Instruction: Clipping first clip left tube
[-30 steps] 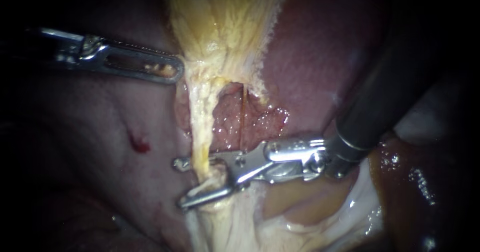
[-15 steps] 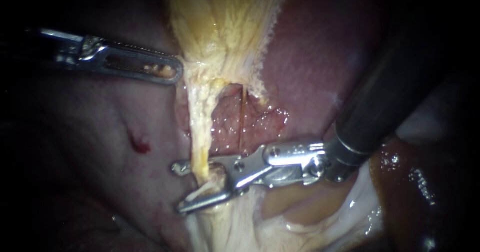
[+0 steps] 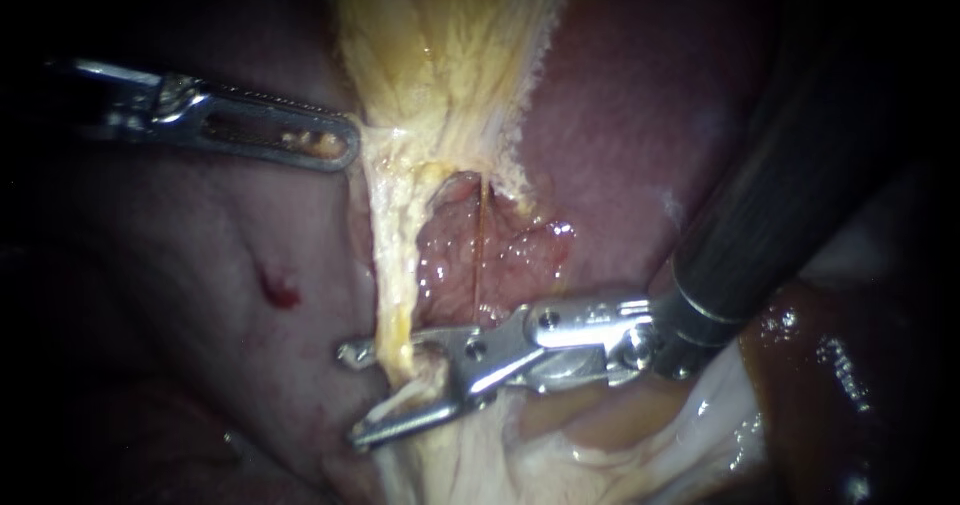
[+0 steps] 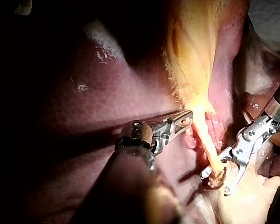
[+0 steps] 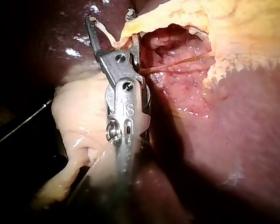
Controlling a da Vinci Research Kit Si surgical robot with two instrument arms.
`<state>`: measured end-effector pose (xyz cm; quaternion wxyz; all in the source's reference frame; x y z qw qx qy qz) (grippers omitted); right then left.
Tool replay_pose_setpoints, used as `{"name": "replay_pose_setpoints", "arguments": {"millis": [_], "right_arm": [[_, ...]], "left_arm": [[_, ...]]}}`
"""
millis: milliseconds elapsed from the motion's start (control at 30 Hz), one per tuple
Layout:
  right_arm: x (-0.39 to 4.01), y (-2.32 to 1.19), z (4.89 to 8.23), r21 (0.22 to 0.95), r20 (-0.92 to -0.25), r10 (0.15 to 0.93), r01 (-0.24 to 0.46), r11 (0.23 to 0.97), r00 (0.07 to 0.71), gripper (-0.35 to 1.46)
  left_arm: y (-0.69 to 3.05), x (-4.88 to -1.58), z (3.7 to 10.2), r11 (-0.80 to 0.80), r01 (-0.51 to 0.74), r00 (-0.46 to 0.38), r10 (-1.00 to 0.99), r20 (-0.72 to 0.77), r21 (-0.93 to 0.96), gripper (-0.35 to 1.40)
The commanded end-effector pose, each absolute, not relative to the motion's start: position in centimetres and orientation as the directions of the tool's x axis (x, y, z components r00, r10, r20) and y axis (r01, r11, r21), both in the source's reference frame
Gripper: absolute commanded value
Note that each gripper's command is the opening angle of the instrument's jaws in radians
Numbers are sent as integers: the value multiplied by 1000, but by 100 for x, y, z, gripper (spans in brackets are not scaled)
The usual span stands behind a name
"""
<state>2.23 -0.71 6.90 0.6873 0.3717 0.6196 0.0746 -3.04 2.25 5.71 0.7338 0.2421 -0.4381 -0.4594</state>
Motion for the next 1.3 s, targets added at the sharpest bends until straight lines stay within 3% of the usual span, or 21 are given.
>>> {"name": "replay_pose_setpoints", "arguments": {"millis": [33,800,1000,1033,1100,1300], "right_arm": [[223,-71,690,604,-796,563,358,712,221,48],[214,-59,674,611,-790,573,362,704,219,39],[207,-59,672,643,-764,601,356,678,233,12],[206,-59,672,661,-749,617,351,664,242,2],[203,-59,671,669,-741,624,355,653,247,-35],[202,-59,672,668,-741,623,358,652,248,-35]], "left_arm": [[225,-304,571,460,462,194,-886,420,758,-35],[225,-304,571,460,462,194,-886,420,758,-35],[225,-304,571,460,462,194,-886,420,758,-35],[225,-304,571,460,462,194,-886,420,758,-35],[226,-305,571,460,462,194,-886,420,758,-35],[226,-305,571,460,462,194,-887,420,758,-35]]}}
